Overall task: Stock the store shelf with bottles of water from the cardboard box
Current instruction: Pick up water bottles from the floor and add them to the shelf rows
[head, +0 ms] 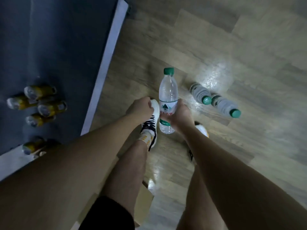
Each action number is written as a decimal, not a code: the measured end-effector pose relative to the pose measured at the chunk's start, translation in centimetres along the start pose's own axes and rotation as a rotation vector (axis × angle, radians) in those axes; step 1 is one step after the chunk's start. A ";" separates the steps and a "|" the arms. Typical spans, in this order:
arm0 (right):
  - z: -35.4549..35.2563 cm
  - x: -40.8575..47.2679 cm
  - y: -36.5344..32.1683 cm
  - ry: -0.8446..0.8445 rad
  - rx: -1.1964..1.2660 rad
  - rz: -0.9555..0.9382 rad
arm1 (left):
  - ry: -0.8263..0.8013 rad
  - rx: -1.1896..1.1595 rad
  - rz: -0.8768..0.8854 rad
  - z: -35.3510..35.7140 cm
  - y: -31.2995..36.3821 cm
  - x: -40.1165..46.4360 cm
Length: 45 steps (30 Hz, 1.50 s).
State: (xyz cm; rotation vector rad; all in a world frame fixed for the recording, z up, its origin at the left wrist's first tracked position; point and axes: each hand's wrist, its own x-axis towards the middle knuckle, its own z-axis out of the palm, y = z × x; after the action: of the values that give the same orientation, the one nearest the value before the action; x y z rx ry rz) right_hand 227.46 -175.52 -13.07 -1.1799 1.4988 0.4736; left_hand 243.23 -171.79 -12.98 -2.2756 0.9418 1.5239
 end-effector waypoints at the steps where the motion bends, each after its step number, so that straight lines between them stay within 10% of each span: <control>1: -1.1 -1.7 -0.8 -0.003 -0.025 -0.026 | -0.003 -0.034 -0.002 -0.9 0.3 -1.7; 22: -19.4 -45.9 -25.0 -0.008 -0.365 -0.833 | 0.740 -0.451 0.030 -24.1 3.5 -50.7; 34: -14.5 -70.8 -38.0 -0.185 -0.453 -1.296 | 0.955 -0.998 0.353 -33.5 -4.8 -79.2; 45: -5.9 -82.1 -43.3 -0.252 -0.409 -1.488 | 1.360 -0.940 0.380 -38.6 -11.3 -88.6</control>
State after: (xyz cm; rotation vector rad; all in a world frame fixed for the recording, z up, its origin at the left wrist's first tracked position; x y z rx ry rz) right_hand 252.20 -164.76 75.93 -2.0706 0.0368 -0.1354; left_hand 256.94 -150.35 80.92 -4.1234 1.0044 0.1559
